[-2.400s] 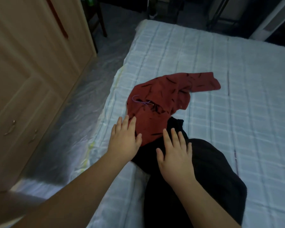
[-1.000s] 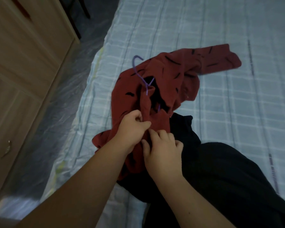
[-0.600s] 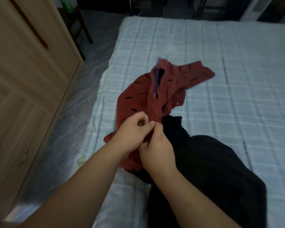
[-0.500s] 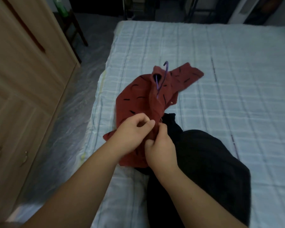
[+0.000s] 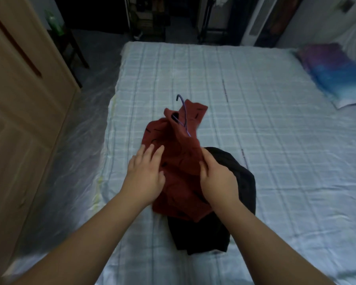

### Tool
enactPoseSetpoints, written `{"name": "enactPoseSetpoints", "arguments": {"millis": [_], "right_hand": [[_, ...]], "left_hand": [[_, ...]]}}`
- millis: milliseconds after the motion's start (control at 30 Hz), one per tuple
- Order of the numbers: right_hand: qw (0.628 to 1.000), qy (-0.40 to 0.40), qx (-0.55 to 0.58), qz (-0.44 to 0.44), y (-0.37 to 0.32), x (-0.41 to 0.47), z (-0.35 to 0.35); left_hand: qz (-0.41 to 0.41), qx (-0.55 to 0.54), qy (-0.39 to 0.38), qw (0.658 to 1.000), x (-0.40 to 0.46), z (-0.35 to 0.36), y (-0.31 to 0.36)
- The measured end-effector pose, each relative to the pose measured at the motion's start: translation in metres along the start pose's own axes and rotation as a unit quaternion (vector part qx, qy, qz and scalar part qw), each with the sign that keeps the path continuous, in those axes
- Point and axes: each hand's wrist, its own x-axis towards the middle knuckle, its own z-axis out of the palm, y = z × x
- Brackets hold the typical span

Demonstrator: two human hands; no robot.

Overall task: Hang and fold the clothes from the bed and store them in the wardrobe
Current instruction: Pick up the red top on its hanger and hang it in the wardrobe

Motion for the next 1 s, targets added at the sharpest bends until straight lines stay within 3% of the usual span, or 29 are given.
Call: {"name": "enactPoseSetpoints", "arguments": {"millis": [167,500,733,1000], "right_hand": [[0.999,0.022,-0.009,-0.041,-0.014,-0.018,-0.057],[0.964,0.073,0.015,-0.257,-0.064,-0.091,-0.175],[0.905,0.100,0.029,-0.412,-0.103,-0.178,-0.233],[0.839,0.081,0.034,-0.537,-0.194,-0.295,-0.243]], "left_hand": [[-0.029,0.038,0.054,0.997,-0.031,-0.044,0.024],[-0.107,0.061,0.234,0.964,-0.160,-0.162,0.092],[-0.159,0.162,0.346,0.910,-0.290,-0.246,0.134],[-0.305,0.214,0.396,0.839,-0.465,-0.304,0.121]]}}
